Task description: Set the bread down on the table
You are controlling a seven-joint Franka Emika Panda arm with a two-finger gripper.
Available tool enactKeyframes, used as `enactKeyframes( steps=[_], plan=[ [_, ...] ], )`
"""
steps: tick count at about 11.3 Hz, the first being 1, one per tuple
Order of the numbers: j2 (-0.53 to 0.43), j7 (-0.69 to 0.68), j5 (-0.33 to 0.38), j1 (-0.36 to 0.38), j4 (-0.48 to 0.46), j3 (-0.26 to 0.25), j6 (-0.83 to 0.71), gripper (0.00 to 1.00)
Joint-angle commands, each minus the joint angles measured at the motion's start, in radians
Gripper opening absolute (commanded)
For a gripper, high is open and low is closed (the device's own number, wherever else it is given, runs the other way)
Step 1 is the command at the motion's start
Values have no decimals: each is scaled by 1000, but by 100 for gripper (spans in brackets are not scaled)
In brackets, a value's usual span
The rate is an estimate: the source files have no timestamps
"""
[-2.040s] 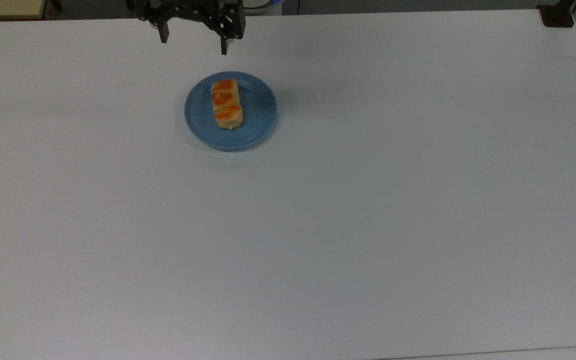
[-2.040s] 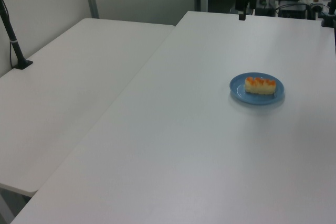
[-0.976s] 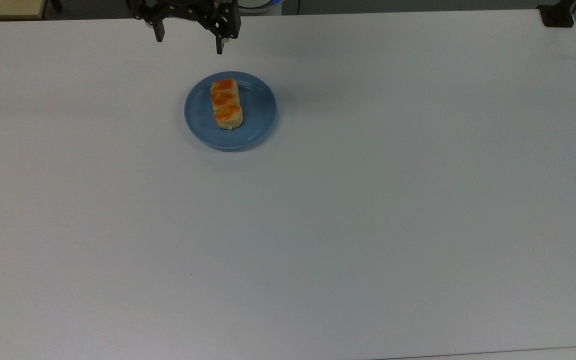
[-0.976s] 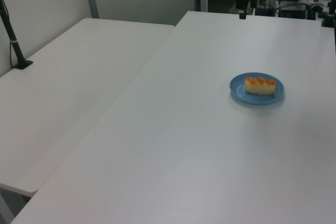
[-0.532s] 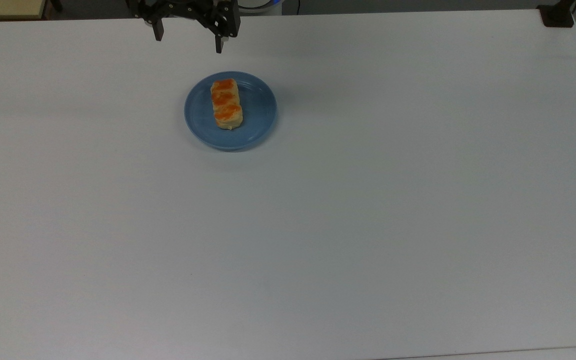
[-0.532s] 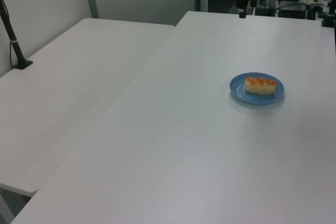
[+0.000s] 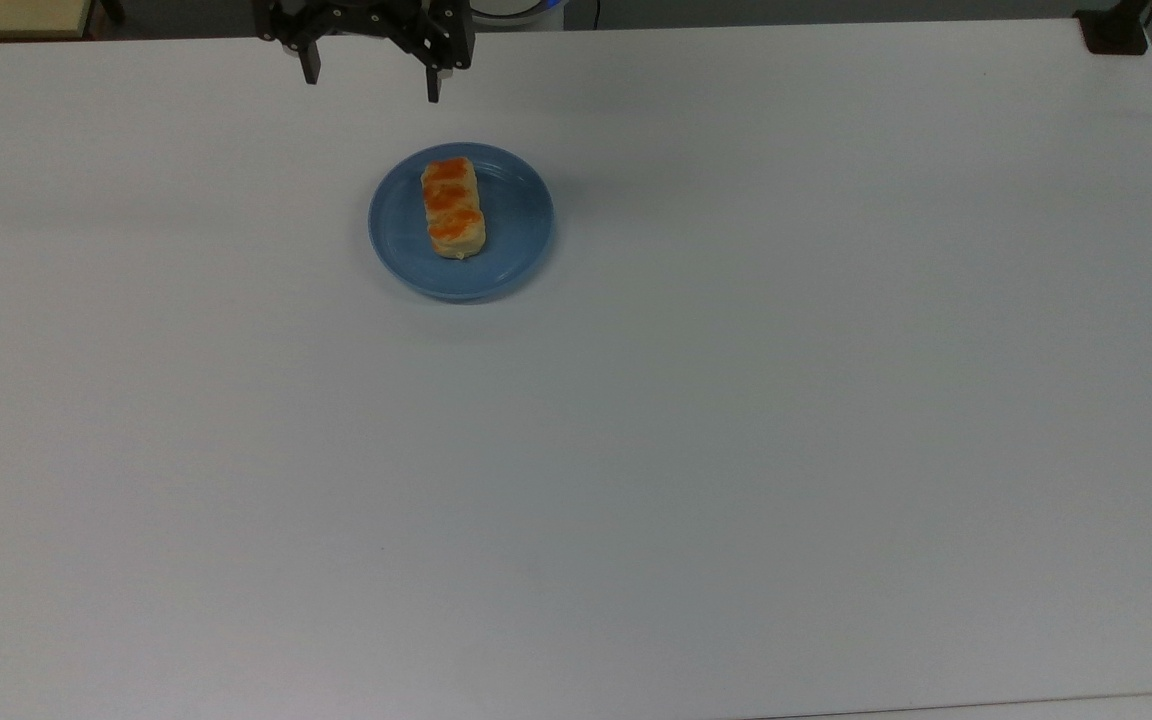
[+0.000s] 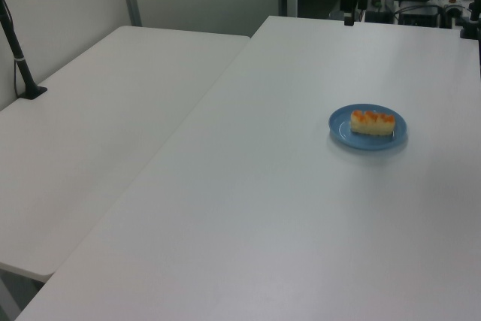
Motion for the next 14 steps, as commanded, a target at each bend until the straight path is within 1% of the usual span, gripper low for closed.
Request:
enactKeyframes(
  steps=[1, 3, 4, 7, 8, 9, 10, 12, 14],
  plan=[
    [-8, -71, 5, -7, -58, -6, -9, 100],
    [-4, -153, 5, -7, -93, -15, 2, 100],
    [-2, -163, 5, -7, -124, -15, 26, 100],
    [7, -162, 5, -6, -242, -15, 185, 100],
    [27, -157, 3, -6, -261, -15, 229, 100],
    [48, -157, 0, -3, -264, -15, 241, 100],
    [58, -157, -6, 2, -288, -15, 243, 100],
    [55, -162, -59, 10, -389, -9, 259, 100],
    [58, -162, -66, 13, -469, -4, 327, 100]
  ],
)
